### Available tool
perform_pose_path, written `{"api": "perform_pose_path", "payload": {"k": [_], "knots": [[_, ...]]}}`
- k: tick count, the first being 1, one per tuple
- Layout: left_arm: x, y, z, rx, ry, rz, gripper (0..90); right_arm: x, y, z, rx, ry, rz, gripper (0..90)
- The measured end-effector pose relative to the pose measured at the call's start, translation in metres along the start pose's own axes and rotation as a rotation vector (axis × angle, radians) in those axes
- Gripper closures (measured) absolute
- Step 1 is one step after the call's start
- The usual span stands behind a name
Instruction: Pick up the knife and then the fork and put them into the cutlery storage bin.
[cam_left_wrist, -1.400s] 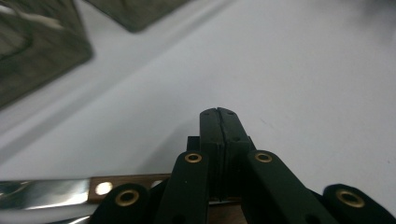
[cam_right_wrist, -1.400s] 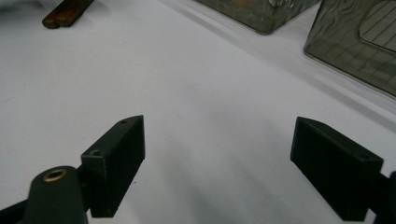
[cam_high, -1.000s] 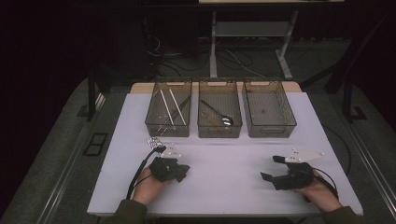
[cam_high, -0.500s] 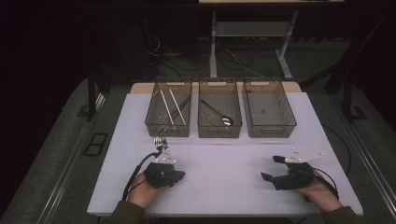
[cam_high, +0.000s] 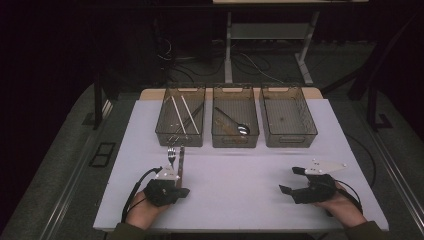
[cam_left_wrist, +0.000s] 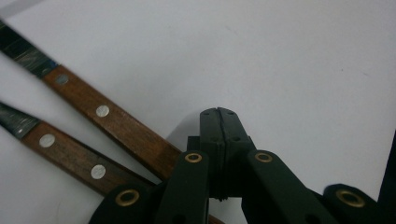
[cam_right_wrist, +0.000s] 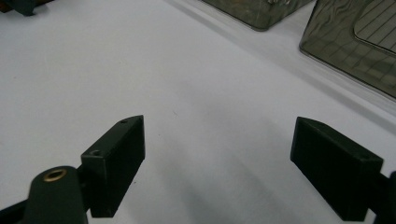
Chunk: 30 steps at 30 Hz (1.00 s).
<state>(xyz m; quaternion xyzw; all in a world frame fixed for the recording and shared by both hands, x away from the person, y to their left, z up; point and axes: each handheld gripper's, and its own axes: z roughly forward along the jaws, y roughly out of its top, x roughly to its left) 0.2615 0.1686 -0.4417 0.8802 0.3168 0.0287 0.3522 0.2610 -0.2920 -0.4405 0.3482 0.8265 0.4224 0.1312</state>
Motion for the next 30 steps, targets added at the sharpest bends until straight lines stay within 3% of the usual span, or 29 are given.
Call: {"api": "perform_pose_path", "payload": {"k": [10,30], "knots": [[0.007,-0.011,-0.013,0.004,0.027,-0.033,88.9,0.0,0.0,0.0,0.0,-0.002,0.002,17.7],[0.032,-0.028,-0.036,-0.01,0.128,-0.105,88.9,-0.001,0.0,0.0,0.004,-0.001,-0.002,17.6]]}}
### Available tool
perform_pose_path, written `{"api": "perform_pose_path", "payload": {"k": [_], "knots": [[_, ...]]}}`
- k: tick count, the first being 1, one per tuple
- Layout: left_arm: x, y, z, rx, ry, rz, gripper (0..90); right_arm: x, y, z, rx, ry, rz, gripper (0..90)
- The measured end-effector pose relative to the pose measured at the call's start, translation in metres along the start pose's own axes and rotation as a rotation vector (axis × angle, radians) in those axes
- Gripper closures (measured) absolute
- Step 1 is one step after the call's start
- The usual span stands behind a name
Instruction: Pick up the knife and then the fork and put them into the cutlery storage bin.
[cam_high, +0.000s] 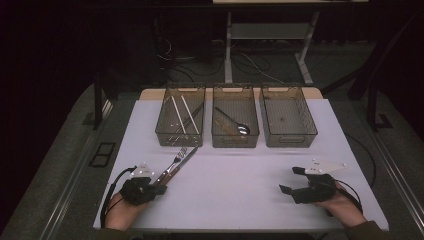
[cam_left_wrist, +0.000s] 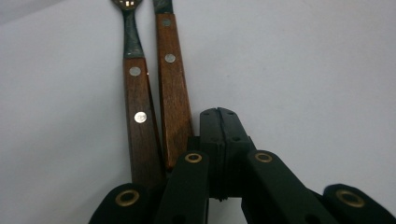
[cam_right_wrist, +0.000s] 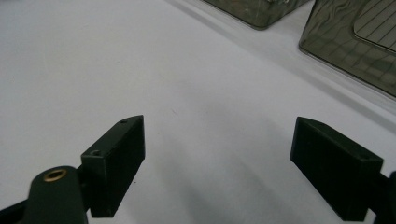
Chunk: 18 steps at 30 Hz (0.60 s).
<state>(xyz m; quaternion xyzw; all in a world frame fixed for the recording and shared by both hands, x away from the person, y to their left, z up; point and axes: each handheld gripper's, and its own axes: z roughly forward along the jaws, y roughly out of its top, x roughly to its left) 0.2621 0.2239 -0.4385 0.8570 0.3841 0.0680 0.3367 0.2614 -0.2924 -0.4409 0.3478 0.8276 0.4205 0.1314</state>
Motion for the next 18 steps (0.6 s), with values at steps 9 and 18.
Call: {"api": "perform_pose_path", "payload": {"k": [9,18], "knots": [[0.006,-0.001,-0.003,-0.029,0.007,-0.008,86.5,0.0,0.0,0.001,0.001,0.003,-0.001,17.7],[0.011,0.022,-0.001,-0.108,0.029,0.003,75.3,0.001,0.0,0.002,0.008,0.01,-0.001,17.7]]}}
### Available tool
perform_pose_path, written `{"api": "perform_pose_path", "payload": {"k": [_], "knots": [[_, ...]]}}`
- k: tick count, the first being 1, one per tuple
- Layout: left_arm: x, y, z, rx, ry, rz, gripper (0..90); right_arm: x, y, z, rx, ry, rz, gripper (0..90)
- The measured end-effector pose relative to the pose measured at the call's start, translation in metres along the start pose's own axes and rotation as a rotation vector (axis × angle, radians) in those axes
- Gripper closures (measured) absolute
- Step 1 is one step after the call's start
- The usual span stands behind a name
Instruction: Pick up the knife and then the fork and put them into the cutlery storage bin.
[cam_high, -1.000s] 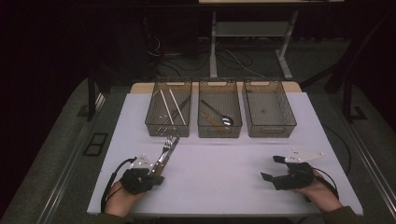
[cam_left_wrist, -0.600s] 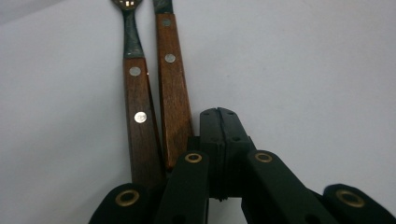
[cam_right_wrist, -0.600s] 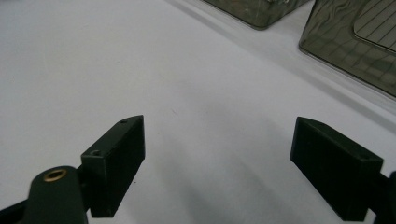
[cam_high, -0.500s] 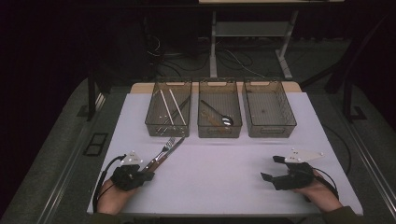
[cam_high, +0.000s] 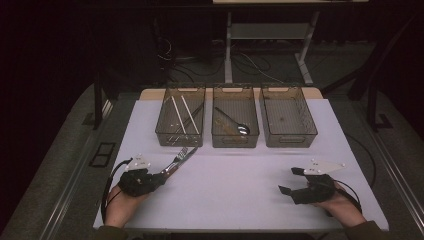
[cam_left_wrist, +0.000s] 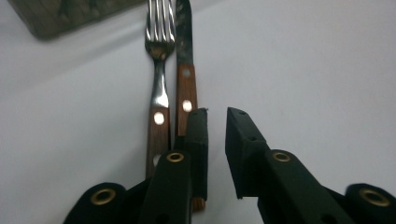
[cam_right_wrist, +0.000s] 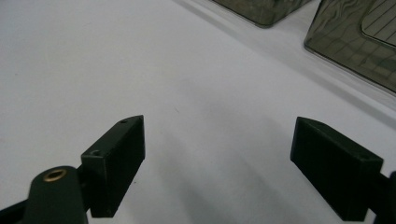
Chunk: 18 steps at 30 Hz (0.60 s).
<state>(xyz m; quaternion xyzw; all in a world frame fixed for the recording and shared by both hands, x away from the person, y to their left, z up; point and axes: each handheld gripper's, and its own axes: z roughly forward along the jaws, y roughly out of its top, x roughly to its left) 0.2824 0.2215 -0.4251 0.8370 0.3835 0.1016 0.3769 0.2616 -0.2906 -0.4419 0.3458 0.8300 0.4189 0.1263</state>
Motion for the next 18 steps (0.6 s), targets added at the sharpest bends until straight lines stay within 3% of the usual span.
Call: {"api": "perform_pose_path", "payload": {"k": [8,18], "knots": [[0.006,0.022,0.026,0.011,0.026,0.012,73.1,-0.001,0.0,0.001,-0.001,-0.003,0.003,17.7],[0.008,0.029,0.05,0.07,0.039,0.038,73.1,-0.001,0.0,0.0,-0.003,-0.001,0.002,17.7]]}}
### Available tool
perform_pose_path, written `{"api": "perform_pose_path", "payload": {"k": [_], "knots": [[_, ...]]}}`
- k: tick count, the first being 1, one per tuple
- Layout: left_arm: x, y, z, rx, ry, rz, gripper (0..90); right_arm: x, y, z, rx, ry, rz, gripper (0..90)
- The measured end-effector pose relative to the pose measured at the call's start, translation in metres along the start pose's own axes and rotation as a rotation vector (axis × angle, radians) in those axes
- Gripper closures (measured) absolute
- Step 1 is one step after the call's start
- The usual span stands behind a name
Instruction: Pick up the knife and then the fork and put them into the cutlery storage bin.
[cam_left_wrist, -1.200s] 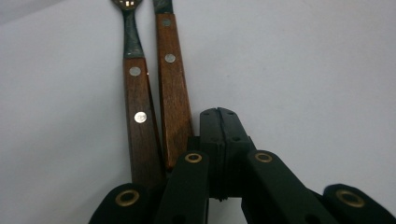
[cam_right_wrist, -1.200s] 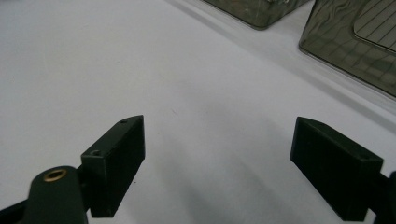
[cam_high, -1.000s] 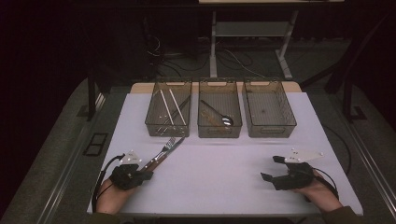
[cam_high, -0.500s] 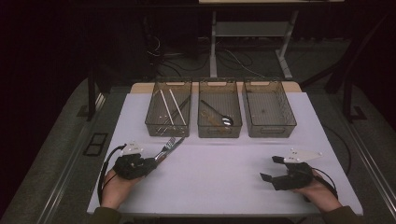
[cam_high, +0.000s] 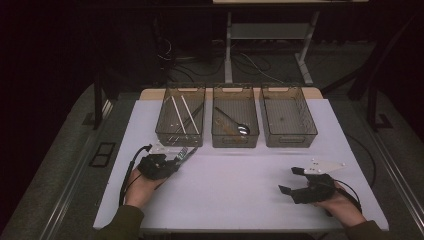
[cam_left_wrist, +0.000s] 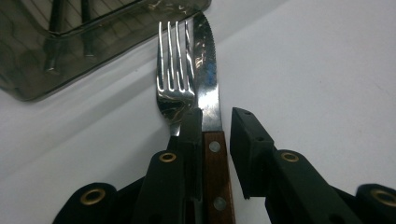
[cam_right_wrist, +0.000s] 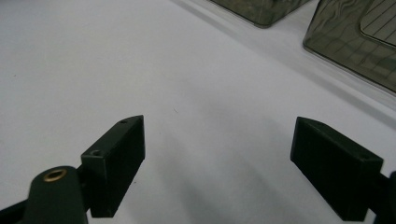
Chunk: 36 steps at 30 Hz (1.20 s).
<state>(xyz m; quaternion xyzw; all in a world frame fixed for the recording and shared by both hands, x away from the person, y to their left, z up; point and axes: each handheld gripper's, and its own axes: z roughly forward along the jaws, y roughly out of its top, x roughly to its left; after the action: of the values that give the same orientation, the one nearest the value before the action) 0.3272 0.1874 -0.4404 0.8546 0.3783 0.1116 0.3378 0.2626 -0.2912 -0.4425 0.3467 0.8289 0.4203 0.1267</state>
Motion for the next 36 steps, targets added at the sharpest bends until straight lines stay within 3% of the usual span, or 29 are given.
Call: {"api": "perform_pose_path", "payload": {"k": [9,18,30,36], "knots": [[-0.004,-0.002,0.002,-0.005,0.023,0.004,74.9,0.001,0.0,0.001,0.003,0.002,0.0,17.7],[-0.003,-0.002,0.002,-0.017,0.029,-0.037,76.4,0.001,0.001,0.0,-0.002,0.004,-0.001,17.7],[-0.009,-0.005,-0.006,0.008,0.025,-0.019,76.6,0.002,0.001,-0.001,-0.007,0.005,-0.004,17.6],[-0.017,-0.003,-0.011,-0.027,0.009,-0.006,76.6,0.001,0.002,0.0,-0.01,-0.013,0.022,17.6]]}}
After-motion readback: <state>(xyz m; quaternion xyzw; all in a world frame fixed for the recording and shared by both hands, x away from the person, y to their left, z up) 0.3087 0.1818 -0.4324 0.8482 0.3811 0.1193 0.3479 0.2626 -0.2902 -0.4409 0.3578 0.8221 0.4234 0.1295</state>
